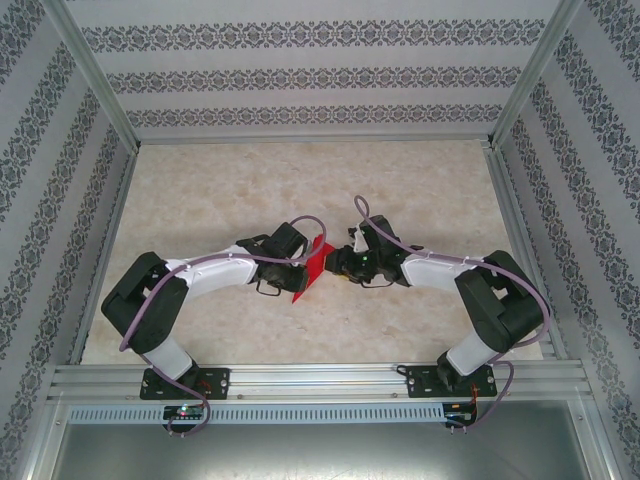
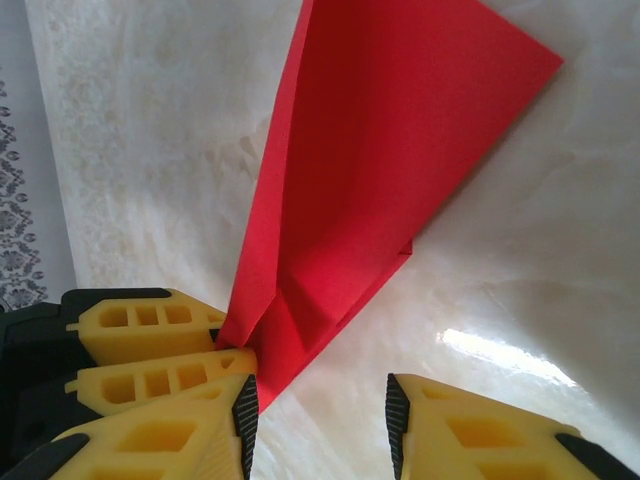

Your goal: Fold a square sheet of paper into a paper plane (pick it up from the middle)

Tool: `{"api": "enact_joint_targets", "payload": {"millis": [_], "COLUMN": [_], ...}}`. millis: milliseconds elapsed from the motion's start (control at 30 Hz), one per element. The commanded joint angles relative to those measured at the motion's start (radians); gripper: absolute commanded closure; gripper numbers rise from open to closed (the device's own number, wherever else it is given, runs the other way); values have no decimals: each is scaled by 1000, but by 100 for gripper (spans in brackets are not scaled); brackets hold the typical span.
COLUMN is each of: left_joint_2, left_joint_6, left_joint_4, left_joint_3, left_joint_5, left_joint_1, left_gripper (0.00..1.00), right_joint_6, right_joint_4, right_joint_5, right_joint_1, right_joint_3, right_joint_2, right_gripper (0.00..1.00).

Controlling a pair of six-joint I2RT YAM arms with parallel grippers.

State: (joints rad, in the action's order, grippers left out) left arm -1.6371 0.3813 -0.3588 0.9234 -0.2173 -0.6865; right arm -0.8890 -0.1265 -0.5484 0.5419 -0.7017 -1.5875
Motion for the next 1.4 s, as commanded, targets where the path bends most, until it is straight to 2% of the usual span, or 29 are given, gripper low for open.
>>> {"api": "enact_joint_targets", "payload": {"millis": [0, 233, 400, 667, 1033, 1367], "left_joint_2": [32, 72, 35, 10, 21, 41], "left_joint_6": [-5, -2, -17, -41, -36, 3], "left_joint_4": [-8, 10, -1, -16, -3, 66], "left_joint_3": [-3, -36, -31, -14, 0, -35], "left_joint_5": [-21, -24, -8, 24, -27, -136], "left_joint_1": [13, 15, 16, 19, 44, 85], "left_gripper": [74, 73, 80, 83, 95, 98], "right_joint_6": [-31, -37, -45, -65, -89, -104], "right_joint_4": [-56, -57, -65, -97, -129, -146], "right_joint_5": [-7, -9, -8, -11, -17, -18], "right_joint_1": [10, 13, 26, 53, 81, 96], "right_joint_3": [10, 4, 4, 2, -37, -54], "right_joint_2": [-12, -25, -35, -77, -138, -131], "right_gripper": [59, 59, 59, 59, 58, 58]}}
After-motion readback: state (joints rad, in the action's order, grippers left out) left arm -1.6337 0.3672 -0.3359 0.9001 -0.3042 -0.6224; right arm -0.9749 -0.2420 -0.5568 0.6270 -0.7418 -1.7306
